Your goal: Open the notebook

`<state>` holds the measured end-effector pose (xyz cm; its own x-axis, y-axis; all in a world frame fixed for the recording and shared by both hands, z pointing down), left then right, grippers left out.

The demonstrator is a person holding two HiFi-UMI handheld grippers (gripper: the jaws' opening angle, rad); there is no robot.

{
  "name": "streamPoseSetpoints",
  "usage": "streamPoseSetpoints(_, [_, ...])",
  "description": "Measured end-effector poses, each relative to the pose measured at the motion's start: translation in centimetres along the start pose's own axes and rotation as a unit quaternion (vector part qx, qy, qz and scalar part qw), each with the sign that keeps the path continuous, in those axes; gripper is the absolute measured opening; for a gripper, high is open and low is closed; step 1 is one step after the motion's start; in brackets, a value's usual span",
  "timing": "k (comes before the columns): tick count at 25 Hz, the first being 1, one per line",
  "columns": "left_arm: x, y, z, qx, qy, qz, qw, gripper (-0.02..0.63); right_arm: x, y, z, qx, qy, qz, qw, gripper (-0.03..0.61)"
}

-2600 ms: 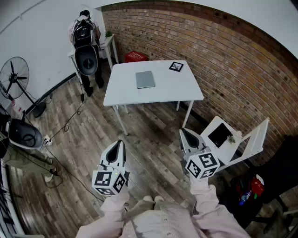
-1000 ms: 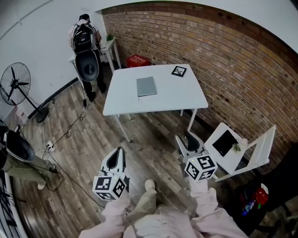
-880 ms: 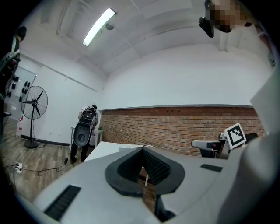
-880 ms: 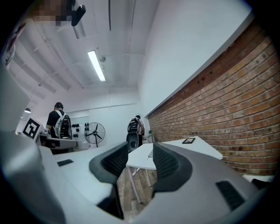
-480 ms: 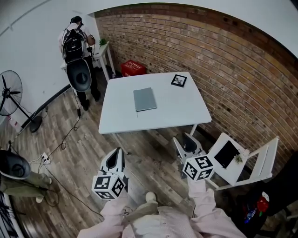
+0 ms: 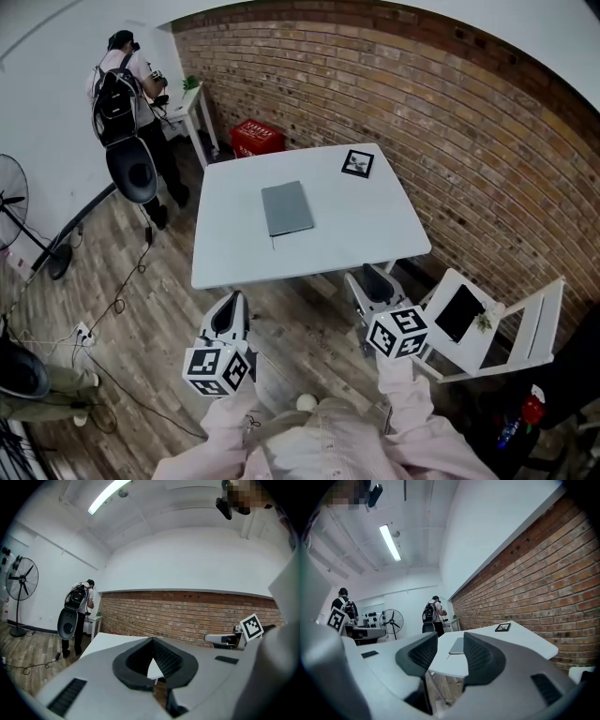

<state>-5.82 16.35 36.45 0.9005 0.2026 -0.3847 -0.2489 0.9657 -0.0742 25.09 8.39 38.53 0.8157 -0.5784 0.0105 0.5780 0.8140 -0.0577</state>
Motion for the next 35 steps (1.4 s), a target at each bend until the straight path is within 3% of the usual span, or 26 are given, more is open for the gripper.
streamPoseSetpoints(14, [-3.9, -4.5, 1.2, -0.027, 0.022, -0.020, 0.9992, -0.008, 1.5, -5.9, 2.2, -0.033, -0.016, -0.005, 0.999, 0.156])
streamPoseSetpoints(35, [-10.9, -20.5, 0.5, -0.079, 0.065, -0.063, 0.9927, -0.008, 9.3, -23.4, 4.8, -0.122, -0.053, -0.038, 0.990, 0.156])
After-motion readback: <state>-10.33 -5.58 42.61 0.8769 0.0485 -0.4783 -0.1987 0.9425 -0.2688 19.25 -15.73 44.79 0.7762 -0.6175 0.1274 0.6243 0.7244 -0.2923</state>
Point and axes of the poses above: the fingertips, and each gripper's own axes: y backward along the fingers, x to its right, z out of its underside, the point moved 9 cm from there along y, backward along the fingers, and after that the axes turned 12 degrees about y, right-handed, at the moved point
